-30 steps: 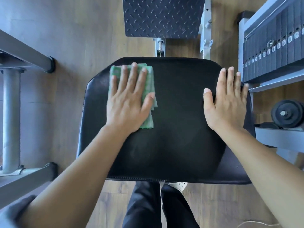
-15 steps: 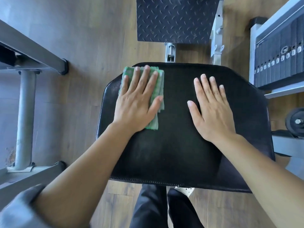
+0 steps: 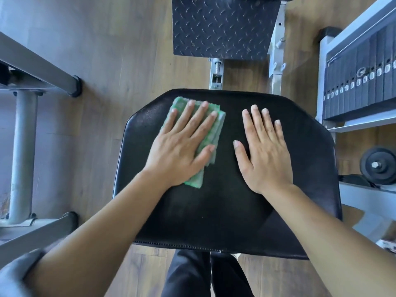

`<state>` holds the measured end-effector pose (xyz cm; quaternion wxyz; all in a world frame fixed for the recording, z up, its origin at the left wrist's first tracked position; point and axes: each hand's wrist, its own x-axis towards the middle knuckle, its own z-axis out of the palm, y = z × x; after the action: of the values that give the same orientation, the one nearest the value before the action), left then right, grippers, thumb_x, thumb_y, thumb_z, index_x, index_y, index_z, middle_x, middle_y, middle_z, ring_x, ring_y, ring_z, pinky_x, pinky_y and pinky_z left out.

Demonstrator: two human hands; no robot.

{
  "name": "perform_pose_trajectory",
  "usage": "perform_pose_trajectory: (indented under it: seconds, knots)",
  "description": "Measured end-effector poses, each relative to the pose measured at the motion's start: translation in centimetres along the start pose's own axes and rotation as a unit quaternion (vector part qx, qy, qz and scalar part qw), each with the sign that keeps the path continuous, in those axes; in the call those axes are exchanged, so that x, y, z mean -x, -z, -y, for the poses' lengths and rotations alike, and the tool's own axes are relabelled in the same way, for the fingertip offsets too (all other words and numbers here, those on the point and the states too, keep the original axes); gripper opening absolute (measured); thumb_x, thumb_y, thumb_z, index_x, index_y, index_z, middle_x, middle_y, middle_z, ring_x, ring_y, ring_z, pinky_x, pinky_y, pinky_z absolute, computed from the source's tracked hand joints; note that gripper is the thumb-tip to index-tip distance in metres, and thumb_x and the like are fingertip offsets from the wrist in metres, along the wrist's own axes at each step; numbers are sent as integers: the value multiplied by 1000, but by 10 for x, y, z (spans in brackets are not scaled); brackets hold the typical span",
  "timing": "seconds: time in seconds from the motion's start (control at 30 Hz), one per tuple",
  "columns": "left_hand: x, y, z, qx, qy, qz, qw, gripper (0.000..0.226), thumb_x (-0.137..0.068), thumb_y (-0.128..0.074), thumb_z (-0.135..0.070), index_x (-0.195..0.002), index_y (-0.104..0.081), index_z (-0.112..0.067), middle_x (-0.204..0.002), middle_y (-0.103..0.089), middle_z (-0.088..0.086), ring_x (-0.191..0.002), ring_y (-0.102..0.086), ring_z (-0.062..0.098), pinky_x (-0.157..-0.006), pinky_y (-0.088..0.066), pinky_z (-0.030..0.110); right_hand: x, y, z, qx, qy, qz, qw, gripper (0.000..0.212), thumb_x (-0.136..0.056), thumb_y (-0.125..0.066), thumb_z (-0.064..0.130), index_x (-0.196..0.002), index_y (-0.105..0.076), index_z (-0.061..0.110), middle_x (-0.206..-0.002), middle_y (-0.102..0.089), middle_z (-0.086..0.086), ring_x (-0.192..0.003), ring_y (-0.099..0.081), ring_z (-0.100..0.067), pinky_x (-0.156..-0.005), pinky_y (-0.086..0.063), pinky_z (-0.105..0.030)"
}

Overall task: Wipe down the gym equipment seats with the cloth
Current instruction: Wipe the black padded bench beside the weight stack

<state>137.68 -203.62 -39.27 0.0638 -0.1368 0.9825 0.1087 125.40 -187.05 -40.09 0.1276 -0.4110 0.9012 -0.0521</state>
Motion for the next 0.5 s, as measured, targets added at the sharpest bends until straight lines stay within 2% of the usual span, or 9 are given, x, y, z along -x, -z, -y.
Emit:
perform_pose_trajectory:
  seconds: [0.07, 0.2, 0.23, 0.3, 0.4, 0.5]
  knots:
    - [15, 5, 17, -2, 15, -2, 1000, 64, -94, -27, -48, -152, -20, -23, -160, -13, 1, -148, -6, 20, -119, -8, 46, 0, 0, 0, -4, -2, -2, 1000, 63, -98, -16, 45, -154, -11, 15, -161, -7, -4, -149, -2, -22, -121, -4, -42]
    - [-20, 4, 26, 3, 152, -22, 988, 66, -93, -20, -51, -153, -17, -24, -160, -12, 1, -148, -5, 23, -119, -4, 44, -1, -1, 0, -5, -2, -2, 1000, 64, -98, -16, 44, -154, -11, 14, -161, -6, -4, -149, -2, -22, -121, -3, -42]
    - [-33, 2, 16, 2, 161, -19, 987, 66, -93, -19, -52, -153, -14, -24, -160, -10, 1, -148, -3, 23, -120, -2, 44, -1, -1, -1, -3, -2, 1, 1000, 64, -98, -15, 44, -154, -10, 14, -162, -6, -4, -149, -1, -22, -121, -3, -42]
    - [-43, -2, -7, -1, 116, -15, 993, 66, -94, -20, -51, -153, -13, -23, -160, -8, 1, -148, -1, 22, -120, 0, 45, 0, -1, -1, 0, 0, 2, 1000, 64, -98, -14, 44, -154, -9, 15, -162, -4, -4, -149, 0, -21, -121, -3, -43]
    - [-9, -2, -18, -2, 7, -2, 1000, 64, -96, -24, -49, -153, -17, -22, -160, -10, 1, -148, -2, 21, -120, -5, 46, -1, 0, -1, -9, 4, 3, 1000, 63, -98, -13, 44, -154, -8, 15, -162, -3, -3, -149, 2, -20, -121, -2, -42]
    - [27, 4, 7, 1, 17, 3, 1000, 64, -94, -28, -48, -152, -22, -22, -160, -13, 0, -148, -6, 20, -119, -9, 46, -1, 0, -1, -13, -1, -2, 1000, 64, -98, -14, 43, -154, -9, 14, -162, -5, -3, -149, 0, -20, -121, -2, -42]
